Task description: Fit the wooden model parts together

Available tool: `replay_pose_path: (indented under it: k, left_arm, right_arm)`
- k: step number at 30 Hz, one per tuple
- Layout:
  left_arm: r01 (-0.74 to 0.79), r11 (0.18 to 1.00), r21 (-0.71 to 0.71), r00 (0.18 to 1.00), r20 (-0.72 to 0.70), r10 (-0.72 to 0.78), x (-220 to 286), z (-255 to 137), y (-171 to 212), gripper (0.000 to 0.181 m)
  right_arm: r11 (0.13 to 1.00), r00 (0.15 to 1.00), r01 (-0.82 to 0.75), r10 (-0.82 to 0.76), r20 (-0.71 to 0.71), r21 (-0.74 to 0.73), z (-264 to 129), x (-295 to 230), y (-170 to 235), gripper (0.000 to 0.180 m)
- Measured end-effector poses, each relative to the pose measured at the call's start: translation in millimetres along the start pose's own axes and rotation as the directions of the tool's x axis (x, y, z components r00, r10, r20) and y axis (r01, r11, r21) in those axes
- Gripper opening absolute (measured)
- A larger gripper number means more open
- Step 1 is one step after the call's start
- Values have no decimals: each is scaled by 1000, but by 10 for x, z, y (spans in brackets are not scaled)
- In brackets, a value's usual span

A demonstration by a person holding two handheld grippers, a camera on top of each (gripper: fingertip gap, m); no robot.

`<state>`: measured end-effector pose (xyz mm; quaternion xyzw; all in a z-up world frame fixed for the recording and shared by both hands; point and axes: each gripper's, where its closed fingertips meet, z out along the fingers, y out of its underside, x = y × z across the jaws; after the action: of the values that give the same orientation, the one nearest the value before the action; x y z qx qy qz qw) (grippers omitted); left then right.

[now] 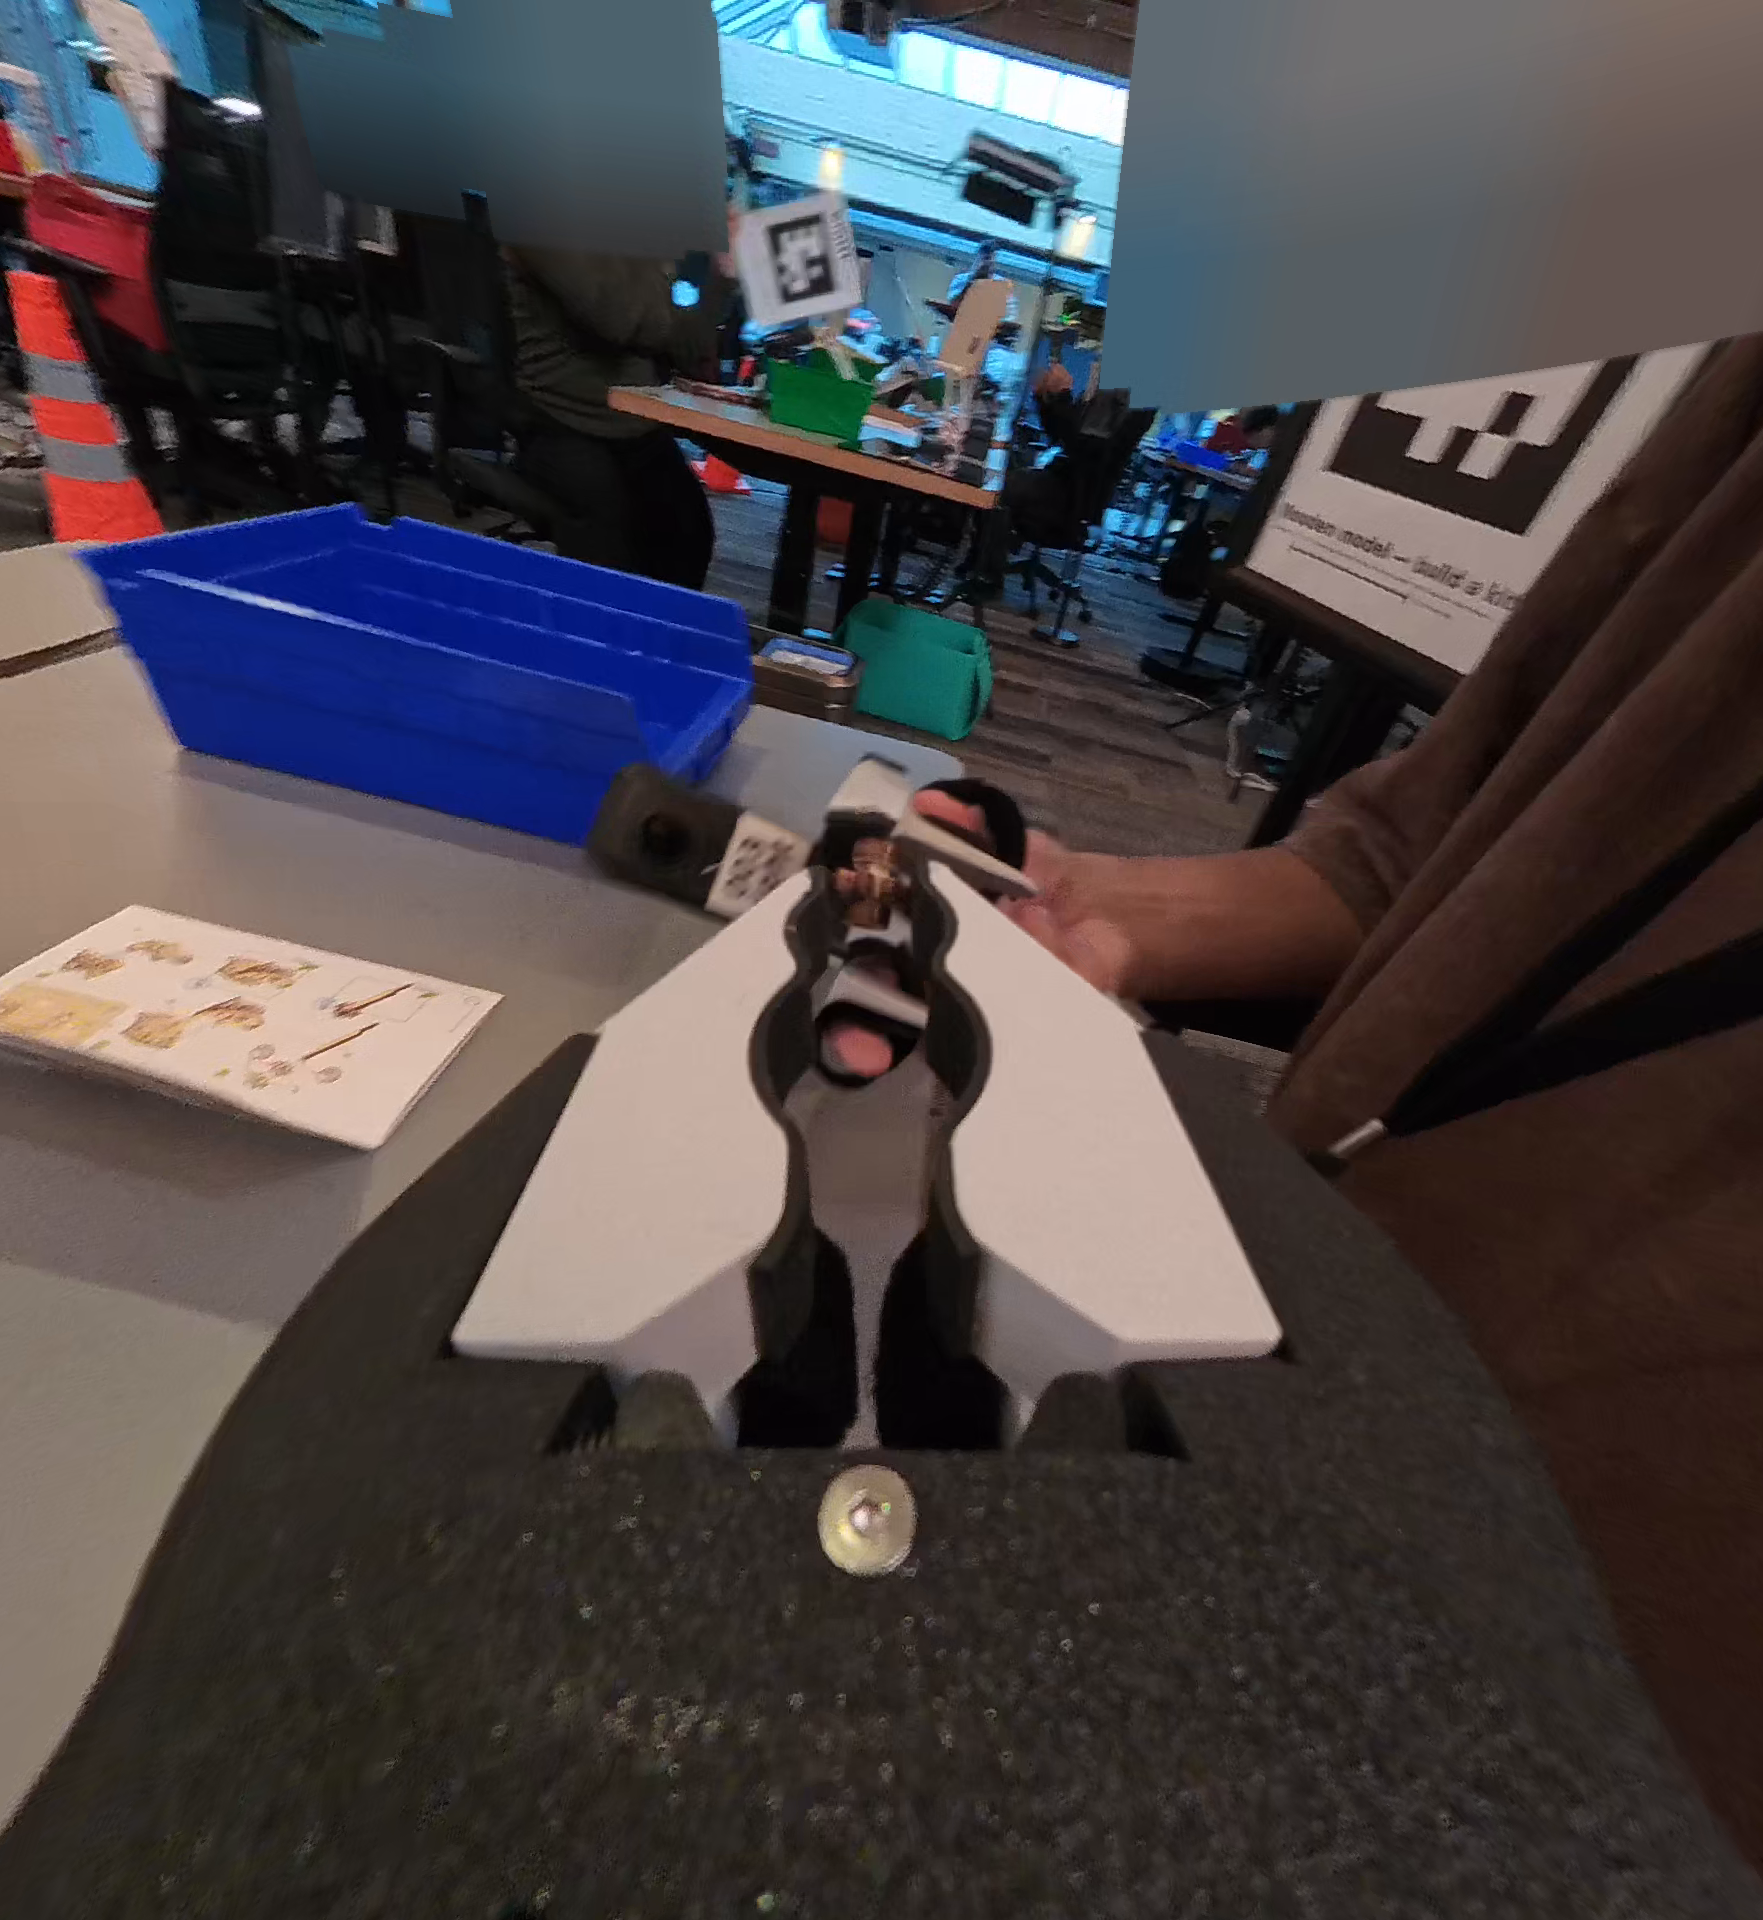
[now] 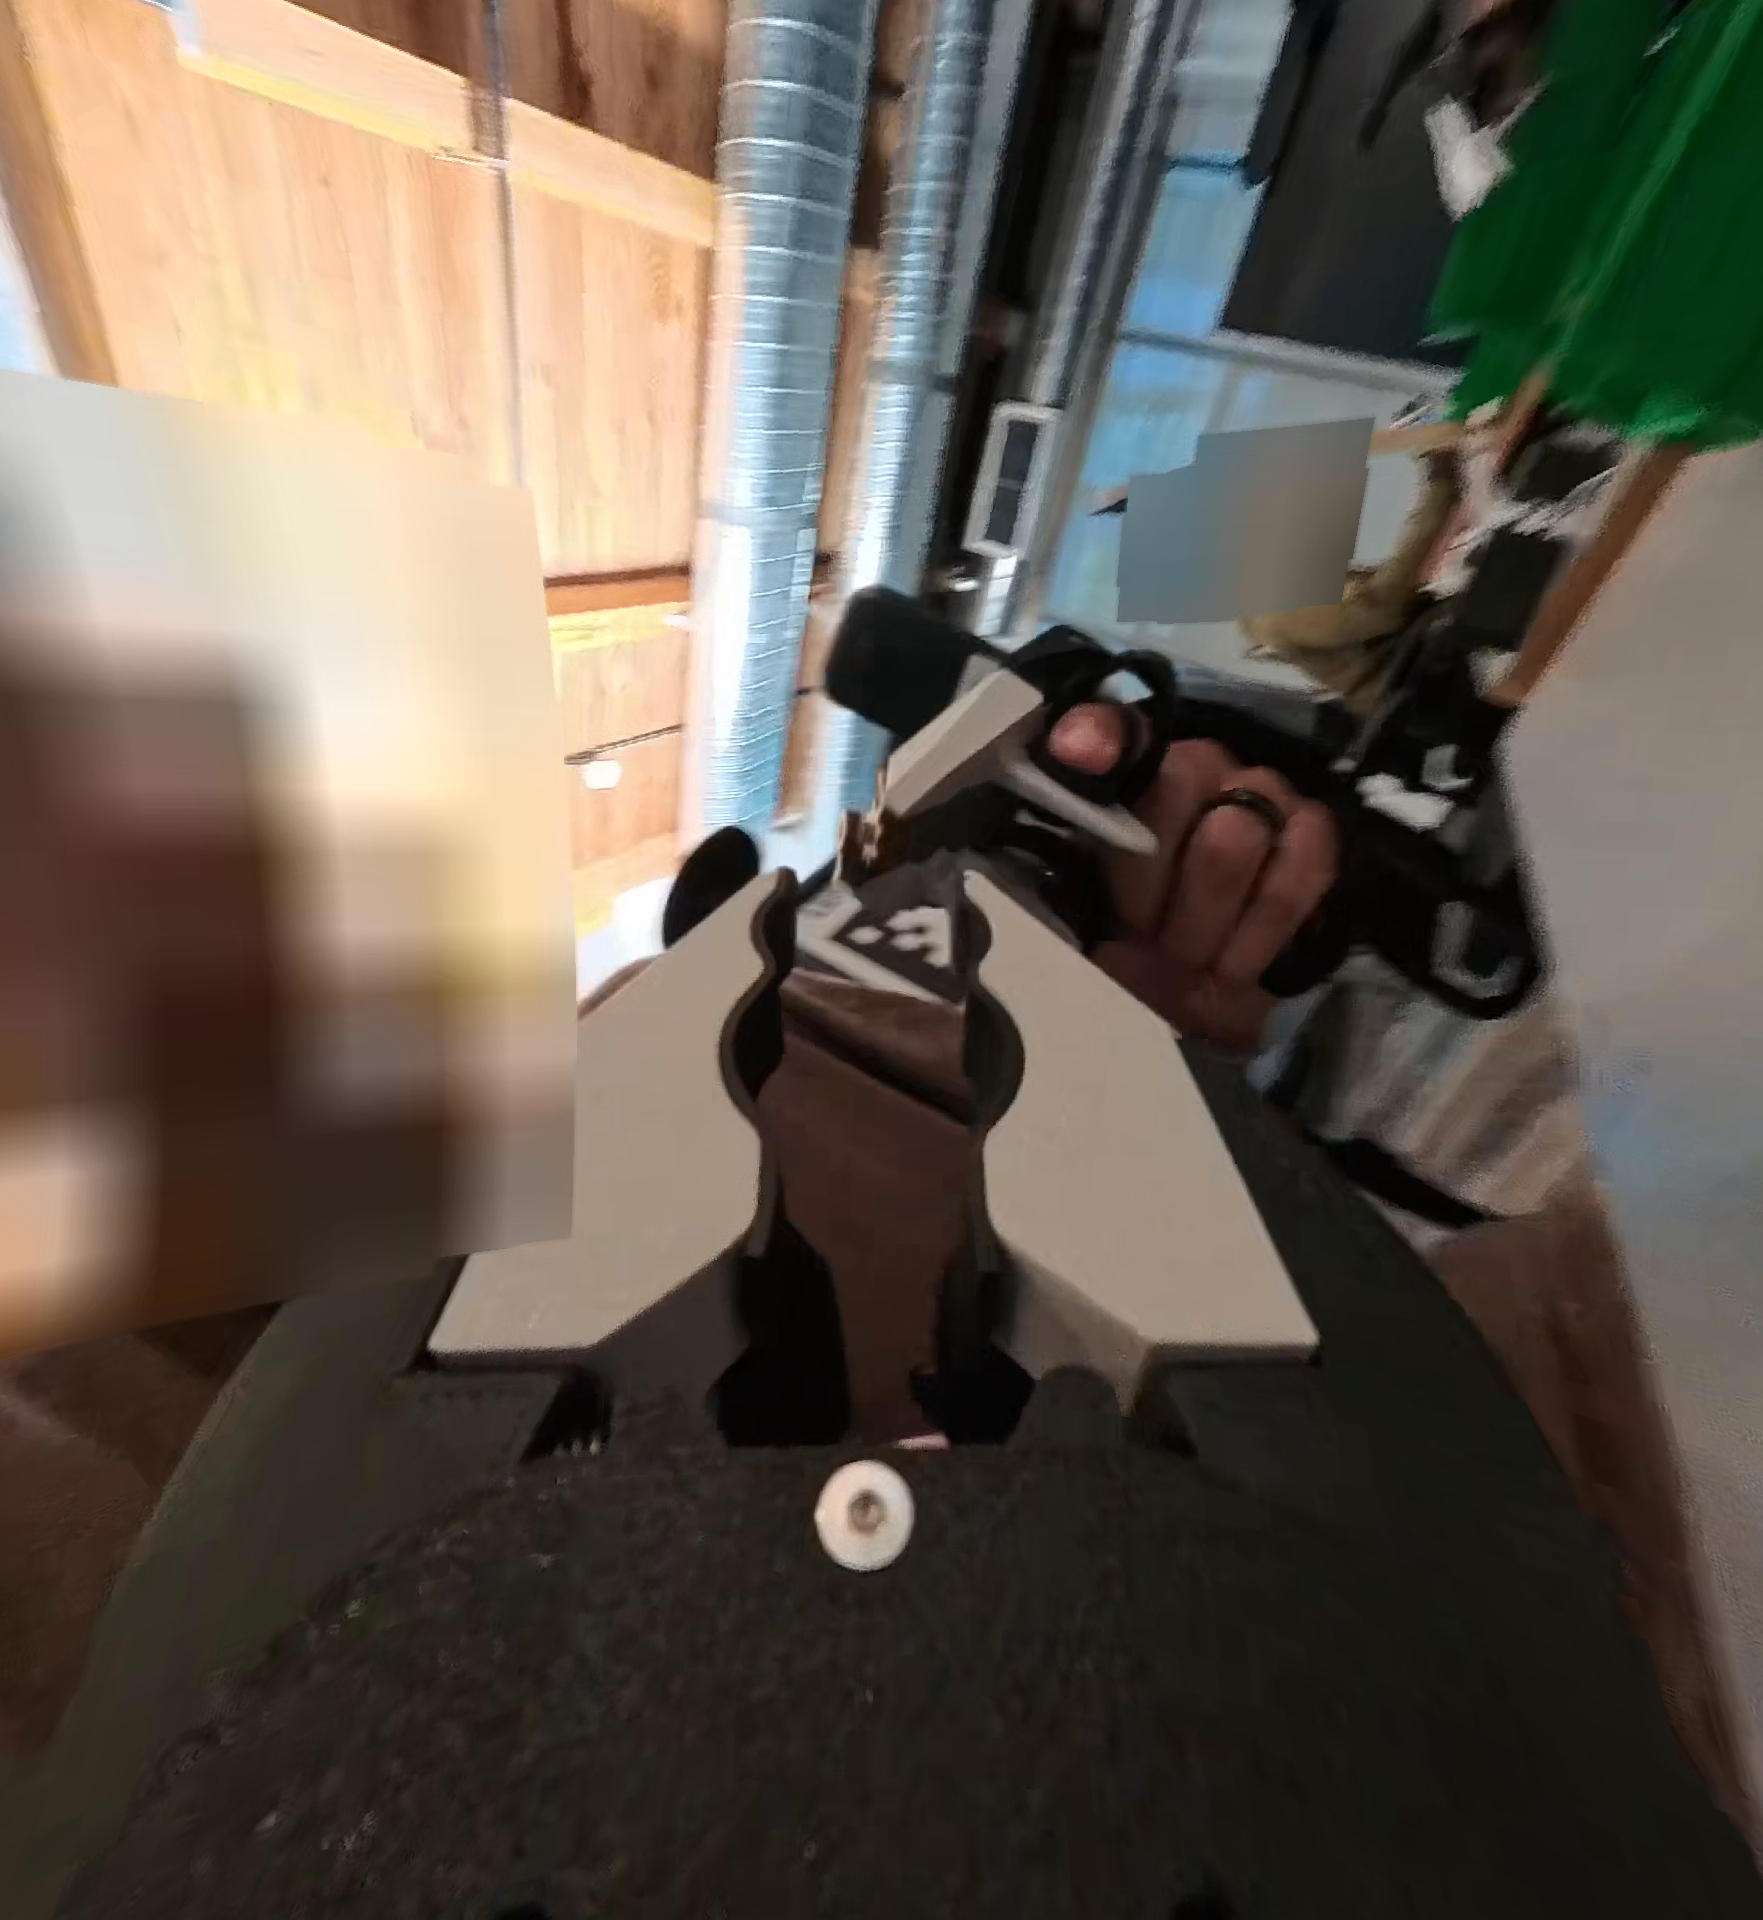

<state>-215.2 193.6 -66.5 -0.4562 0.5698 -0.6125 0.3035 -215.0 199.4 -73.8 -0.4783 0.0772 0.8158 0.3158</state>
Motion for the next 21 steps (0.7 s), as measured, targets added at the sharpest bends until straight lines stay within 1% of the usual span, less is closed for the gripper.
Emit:
replay_pose_path:
  k: [1, 3, 4, 6, 8, 11, 13, 14, 16, 17, 18, 19, 21]
  left_arm:
    - [5, 1000, -13, 999, 36, -4, -86, -21, 24, 12]
    - [16, 997, -72, 992, 124, -7, -288, -59, 134, 12]
    - [26, 993, -112, 985, 172, -6, -394, -78, 212, 12]
    - [62, 983, -174, 974, 225, -22, -525, -85, 360, 13]
    - [143, 972, -185, 955, 282, -87, -646, -69, 460, 13]
    - [310, 944, -109, 916, 299, -266, -748, 7, 506, 13]
    - [430, 902, -29, 877, 248, -410, -785, 73, 471, 13]
    - [495, 869, 16, 849, 207, -487, -803, 104, 443, 13]
    - [624, 773, 110, 764, 119, -634, -868, 155, 394, 13]
    - [680, 718, 149, 718, 66, -693, -895, 183, 376, 13]
    - [723, 667, 182, 677, 10, -736, -911, 214, 358, 12]
    - [756, 624, 199, 640, -25, -768, -923, 256, 373, 12]
    - [801, 572, 177, 586, -36, -809, -913, 381, 491, 12]
  right_arm:
    - [998, 996, 55, -54, -67, 8, -52, 42, -45, 30]
    - [984, 960, 178, -170, -223, 16, -167, 148, -158, 30]
    - [968, 920, 251, -234, -313, 13, -231, 211, -225, 30]
    - [915, 810, 403, -367, -458, -20, -333, 274, -344, 30]
    - [833, 669, 538, -515, -536, -128, -356, 293, -366, 31]
    - [682, 434, 650, -695, -573, -335, -371, 389, -331, 37]
    - [564, 269, 692, -781, -564, -451, -396, 458, -338, 45]
    - [513, 199, 702, -807, -555, -494, -417, 489, -349, 47]
    - [405, 71, 734, -844, -531, -545, -460, 508, -424, 51]
    - [376, 41, 762, -840, -541, -527, -472, 466, -480, 51]
    - [379, 44, 781, -827, -561, -497, -490, 420, -532, 51]
    - [399, 60, 785, -810, -583, -473, -519, 394, -576, 49]
    - [438, 83, 772, -788, -611, -460, -593, 393, -631, 46]
